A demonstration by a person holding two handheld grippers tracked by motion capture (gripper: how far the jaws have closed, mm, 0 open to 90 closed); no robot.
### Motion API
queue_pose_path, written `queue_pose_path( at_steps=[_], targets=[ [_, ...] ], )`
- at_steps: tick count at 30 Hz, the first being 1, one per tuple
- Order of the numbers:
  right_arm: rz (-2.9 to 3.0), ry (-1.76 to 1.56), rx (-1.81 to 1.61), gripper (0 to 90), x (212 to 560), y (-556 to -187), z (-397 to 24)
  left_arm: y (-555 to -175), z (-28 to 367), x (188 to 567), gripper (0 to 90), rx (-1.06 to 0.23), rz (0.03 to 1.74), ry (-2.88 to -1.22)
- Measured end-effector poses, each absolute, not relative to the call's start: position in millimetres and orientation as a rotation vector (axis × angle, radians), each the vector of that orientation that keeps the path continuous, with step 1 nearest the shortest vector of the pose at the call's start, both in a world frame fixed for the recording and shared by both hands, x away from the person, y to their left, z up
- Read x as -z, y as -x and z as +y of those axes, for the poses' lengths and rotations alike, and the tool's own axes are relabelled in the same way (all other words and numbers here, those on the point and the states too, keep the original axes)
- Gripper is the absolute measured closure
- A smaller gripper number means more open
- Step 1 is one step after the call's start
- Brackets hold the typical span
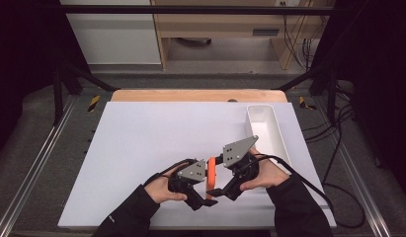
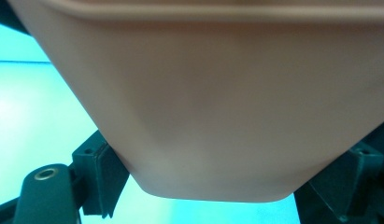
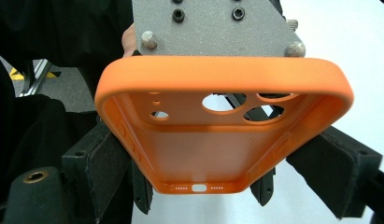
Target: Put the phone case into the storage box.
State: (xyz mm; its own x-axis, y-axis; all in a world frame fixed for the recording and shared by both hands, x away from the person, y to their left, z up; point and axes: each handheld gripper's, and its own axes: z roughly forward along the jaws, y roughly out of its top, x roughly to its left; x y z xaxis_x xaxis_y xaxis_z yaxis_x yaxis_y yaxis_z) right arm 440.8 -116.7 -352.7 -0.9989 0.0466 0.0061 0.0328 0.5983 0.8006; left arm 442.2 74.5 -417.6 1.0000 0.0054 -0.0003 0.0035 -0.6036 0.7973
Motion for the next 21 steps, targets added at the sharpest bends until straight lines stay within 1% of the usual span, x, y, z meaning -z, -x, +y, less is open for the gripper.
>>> queue_pose_path(
  at_steps=[12, 17, 21],
  targets=[
    [2.797, -0.083, -1.397, 16.0, 353.8, -441.8, -115.8, -442.8, 75.9, 419.0, 14.9, -0.010, 0.018, -2.221],
    [2.793, -0.089, -1.406, 16.1, 353.3, -442.5, -116.1, -443.1, 77.8, 419.0, 9.0, -0.013, 0.038, -2.232],
    [2.775, -0.099, -1.410, 16.1, 351.1, -442.8, -118.2, -443.5, 83.5, 417.8, 6.6, -0.026, 0.069, -2.226]
  ],
)
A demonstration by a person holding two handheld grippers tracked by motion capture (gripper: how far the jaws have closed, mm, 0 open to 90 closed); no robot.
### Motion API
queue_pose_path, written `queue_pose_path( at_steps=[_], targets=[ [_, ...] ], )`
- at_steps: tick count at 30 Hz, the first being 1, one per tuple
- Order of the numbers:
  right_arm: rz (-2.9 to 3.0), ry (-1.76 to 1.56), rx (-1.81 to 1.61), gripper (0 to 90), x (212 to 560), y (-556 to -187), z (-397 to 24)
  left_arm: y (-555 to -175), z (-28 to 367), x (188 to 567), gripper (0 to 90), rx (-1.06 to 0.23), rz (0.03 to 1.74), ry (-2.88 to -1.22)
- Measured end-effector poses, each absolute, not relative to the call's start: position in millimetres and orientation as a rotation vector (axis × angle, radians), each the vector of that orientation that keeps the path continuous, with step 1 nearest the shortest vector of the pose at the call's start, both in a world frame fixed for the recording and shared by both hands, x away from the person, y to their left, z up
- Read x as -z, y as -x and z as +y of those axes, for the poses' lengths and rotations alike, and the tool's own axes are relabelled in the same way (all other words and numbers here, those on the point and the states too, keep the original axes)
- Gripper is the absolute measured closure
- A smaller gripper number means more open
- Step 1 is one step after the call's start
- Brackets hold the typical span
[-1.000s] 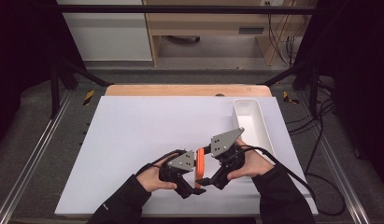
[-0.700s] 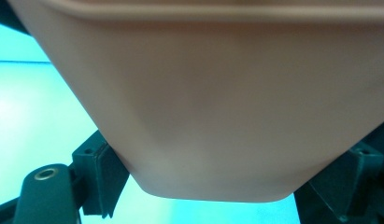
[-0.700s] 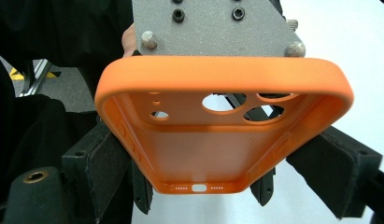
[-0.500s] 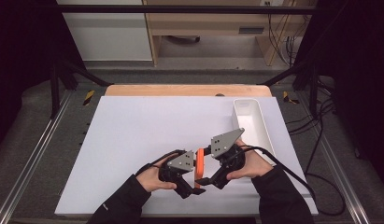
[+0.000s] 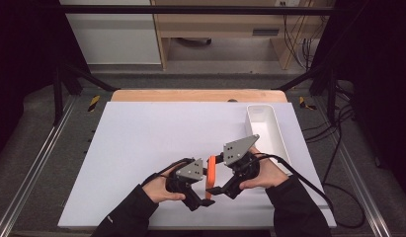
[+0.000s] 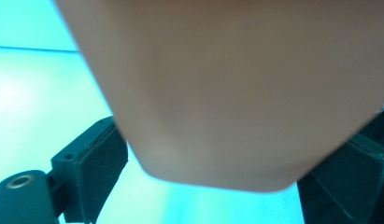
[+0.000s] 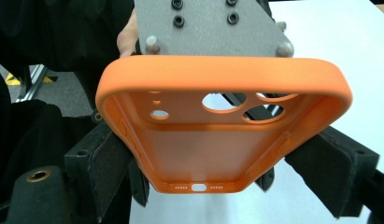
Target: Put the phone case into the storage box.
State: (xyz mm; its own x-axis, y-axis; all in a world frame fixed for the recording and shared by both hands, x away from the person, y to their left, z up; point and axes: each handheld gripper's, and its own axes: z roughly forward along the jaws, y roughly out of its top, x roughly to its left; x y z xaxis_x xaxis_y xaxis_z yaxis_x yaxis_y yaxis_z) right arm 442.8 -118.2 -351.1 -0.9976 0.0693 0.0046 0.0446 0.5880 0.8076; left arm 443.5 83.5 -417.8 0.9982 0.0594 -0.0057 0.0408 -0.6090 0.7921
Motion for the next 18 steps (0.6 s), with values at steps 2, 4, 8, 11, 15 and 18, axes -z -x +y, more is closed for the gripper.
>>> queue_pose_path(
  at_steps=[2, 4, 8, 11, 15, 18],
  targets=[
    [2.767, -0.116, -1.408, 16.1, 350, -443, -120, -444, 88, 416, 6.0, -0.044, 0.084, -2.224],
    [2.759, -0.127, -1.404, 16.0, 348, -443, -122, -445, 94, 414, 4.9, -0.066, 0.106, -2.221],
    [2.734, -0.163, -1.408, 16.0, 346, -445, -125, -446, 104, 411, 2.5, -0.094, 0.157, -2.198],
    [2.716, -0.183, -1.399, 16.0, 345, -446, -125, -447, 111, 409, 0.8, -0.112, 0.209, -2.176],
    [2.693, -0.210, -1.403, 15.9, 346, -447, -127, -446, 120, 408, 0.1, -0.133, 0.277, -2.151],
    [2.682, -0.228, -1.399, 15.9, 346, -449, -129, -447, 126, 408, 0.0, -0.144, 0.331, -2.138]
  ],
)
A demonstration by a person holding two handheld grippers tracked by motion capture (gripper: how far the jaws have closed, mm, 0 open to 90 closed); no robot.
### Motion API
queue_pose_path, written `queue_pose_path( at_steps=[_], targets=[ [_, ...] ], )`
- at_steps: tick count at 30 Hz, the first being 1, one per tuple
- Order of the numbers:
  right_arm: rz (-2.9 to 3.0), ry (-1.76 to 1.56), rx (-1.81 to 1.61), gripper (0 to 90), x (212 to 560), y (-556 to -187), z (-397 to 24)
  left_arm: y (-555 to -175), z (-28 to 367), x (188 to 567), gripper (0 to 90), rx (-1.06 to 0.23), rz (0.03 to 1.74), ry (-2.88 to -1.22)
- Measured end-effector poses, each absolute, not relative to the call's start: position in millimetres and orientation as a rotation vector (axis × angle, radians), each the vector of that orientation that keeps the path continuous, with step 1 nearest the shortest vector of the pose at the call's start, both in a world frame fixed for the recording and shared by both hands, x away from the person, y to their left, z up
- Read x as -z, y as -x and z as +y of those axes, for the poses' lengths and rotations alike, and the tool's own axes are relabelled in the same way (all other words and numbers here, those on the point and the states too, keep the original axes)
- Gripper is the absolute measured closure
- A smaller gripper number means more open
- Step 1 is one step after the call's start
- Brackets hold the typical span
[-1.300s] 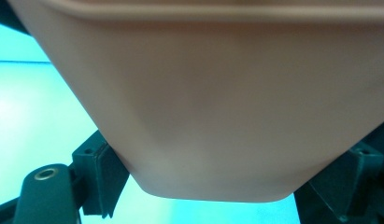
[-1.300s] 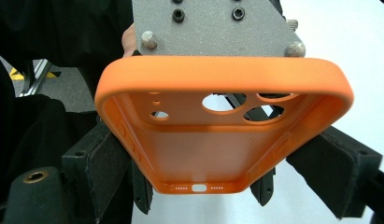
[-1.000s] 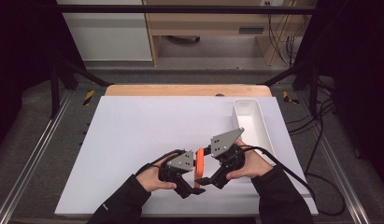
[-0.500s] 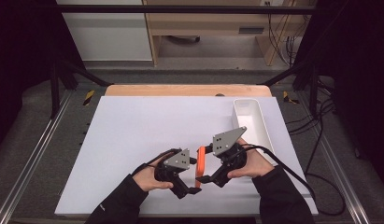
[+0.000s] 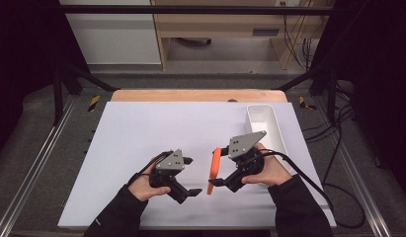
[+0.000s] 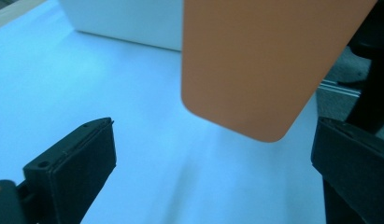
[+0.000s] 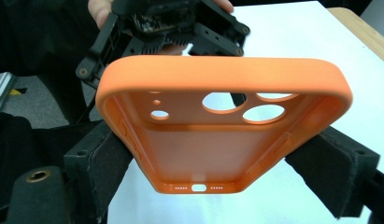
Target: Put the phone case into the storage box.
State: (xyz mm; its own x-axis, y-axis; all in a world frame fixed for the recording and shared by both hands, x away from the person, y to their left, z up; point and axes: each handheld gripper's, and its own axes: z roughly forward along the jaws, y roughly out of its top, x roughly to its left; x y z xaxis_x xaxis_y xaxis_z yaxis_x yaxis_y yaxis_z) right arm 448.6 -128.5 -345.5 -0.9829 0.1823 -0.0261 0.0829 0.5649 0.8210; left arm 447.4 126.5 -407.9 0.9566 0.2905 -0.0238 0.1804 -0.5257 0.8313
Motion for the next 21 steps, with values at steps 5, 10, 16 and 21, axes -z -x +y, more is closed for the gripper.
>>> queue_pose_path(
  at_steps=[5, 10, 16, 21],
  targets=[
    [2.653, -0.272, -1.408, 15.9, 344, -450, -134, -449, 139, 408, 0.0, -0.177, 0.386, -2.112],
    [2.623, -0.325, -1.402, 15.8, 341, -451, -140, -451, 154, 410, 0.0, -0.206, 0.443, -2.074],
    [2.573, -0.383, -1.418, 15.9, 338, -452, -151, -454, 171, 413, 0.0, -0.232, 0.515, -2.017],
    [2.532, -0.447, -1.407, 15.8, 337, -451, -158, -456, 182, 416, 0.0, -0.264, 0.573, -1.982]
  ],
)
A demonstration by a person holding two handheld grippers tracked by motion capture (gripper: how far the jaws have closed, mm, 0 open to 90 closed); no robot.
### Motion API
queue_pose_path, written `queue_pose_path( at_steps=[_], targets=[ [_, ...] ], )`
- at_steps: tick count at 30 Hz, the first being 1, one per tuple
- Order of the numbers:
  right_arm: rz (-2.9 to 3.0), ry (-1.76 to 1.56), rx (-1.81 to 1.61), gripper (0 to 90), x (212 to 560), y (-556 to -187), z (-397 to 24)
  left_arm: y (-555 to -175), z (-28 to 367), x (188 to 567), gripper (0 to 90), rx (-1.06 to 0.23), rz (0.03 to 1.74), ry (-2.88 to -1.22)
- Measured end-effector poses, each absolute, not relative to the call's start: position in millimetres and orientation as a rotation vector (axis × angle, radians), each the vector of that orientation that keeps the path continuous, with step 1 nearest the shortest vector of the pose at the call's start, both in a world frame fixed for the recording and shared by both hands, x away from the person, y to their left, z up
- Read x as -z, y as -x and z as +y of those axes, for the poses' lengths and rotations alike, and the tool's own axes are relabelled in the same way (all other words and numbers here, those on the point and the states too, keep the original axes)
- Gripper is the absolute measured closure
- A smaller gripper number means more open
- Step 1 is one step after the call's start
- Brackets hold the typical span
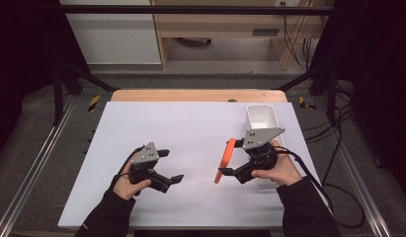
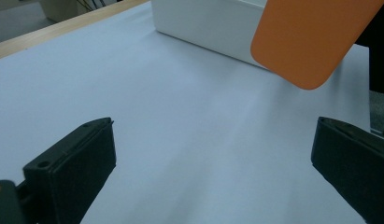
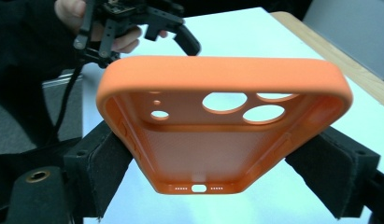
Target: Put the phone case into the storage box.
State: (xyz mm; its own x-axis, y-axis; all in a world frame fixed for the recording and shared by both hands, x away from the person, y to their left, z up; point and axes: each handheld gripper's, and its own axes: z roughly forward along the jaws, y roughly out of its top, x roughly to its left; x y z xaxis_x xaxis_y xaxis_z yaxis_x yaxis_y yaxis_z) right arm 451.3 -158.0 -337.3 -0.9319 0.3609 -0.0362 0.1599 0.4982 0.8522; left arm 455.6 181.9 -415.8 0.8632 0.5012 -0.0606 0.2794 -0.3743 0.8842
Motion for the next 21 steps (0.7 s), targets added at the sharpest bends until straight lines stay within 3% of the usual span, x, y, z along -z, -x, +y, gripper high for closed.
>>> queue_pose_path(
  at_steps=[21],
  targets=[
    [2.412, -0.580, -1.441, 15.9, 323, -451, -172, -454, 221, 422, 0.0, -0.361, 0.693, -1.895]
  ],
)
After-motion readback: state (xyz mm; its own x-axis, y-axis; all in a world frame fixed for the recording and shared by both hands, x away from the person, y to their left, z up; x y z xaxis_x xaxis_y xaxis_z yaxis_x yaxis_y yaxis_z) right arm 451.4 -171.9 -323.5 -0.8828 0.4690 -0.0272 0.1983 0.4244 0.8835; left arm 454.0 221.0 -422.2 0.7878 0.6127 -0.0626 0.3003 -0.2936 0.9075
